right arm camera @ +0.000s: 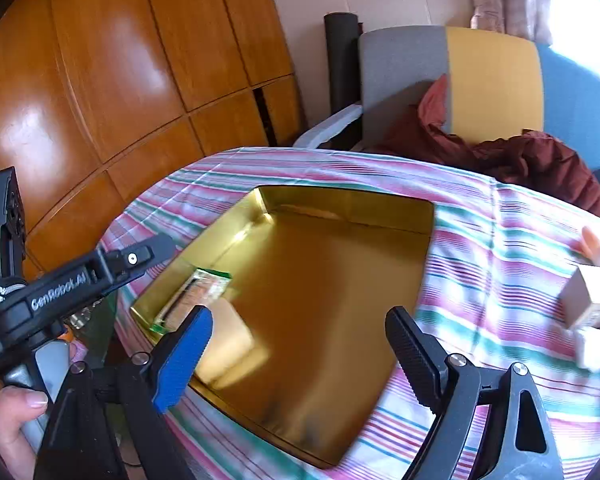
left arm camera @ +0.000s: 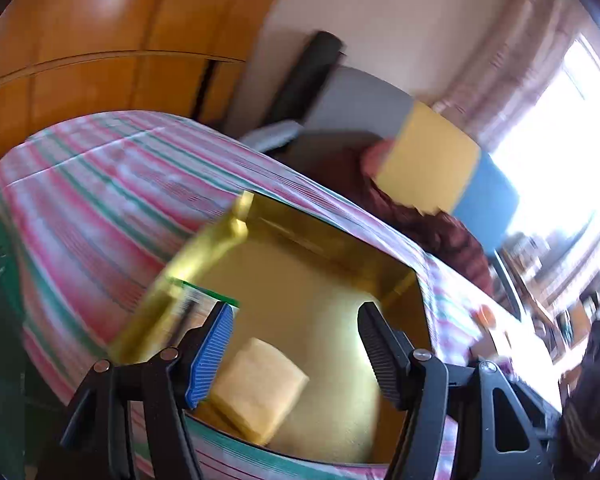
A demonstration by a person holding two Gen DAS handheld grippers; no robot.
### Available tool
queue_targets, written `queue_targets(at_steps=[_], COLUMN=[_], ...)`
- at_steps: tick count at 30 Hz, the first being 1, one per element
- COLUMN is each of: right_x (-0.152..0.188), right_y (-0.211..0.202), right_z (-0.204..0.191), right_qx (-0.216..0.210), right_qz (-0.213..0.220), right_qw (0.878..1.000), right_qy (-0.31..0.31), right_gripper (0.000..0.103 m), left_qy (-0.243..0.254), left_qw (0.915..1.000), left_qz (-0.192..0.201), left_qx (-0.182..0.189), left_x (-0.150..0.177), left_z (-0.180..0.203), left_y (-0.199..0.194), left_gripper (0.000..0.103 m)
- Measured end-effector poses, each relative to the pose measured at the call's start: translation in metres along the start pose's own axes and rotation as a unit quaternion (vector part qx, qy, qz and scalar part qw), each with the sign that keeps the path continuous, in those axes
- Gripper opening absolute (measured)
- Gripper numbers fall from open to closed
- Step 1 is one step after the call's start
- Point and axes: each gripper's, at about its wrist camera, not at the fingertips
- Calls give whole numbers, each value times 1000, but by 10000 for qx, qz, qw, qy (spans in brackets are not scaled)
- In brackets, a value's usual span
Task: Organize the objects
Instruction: 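Move the right tool to the blue Tempo tissue pack and grasp it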
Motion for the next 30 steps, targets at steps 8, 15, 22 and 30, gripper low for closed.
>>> queue_targets(at_steps=[8, 15, 22, 30], right_x=[25, 66, 81, 85], right_y=[-29, -60, -114, -137], right_z=[68, 150, 229, 318], right_qx=[701, 1434, 2374, 2658], right_qz=[-94, -277, -291, -785], right_qw=[9971, 9855, 9662, 9561], right_qy=[288, 861, 958, 955], right_gripper=[89, 89, 89, 83], left_qy=[859, 1573, 2155, 2451], left_qw=[9933, 9773, 9597, 9478], left_qz=[-354, -554, -776, -1032], left_qx=[683, 1304, 1630, 1759], left_x=[29, 62, 93, 117], left_z=[54, 101, 138, 162], left_y=[6, -3, -10, -9], left_gripper=[66, 67, 67, 67])
Point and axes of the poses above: each gripper's, at about its wrist camera, not at the fingertips, and y roughly the way its jaws point, z to its right, x to its underside, and after that the axes turned 1 degree about -x, right-handed
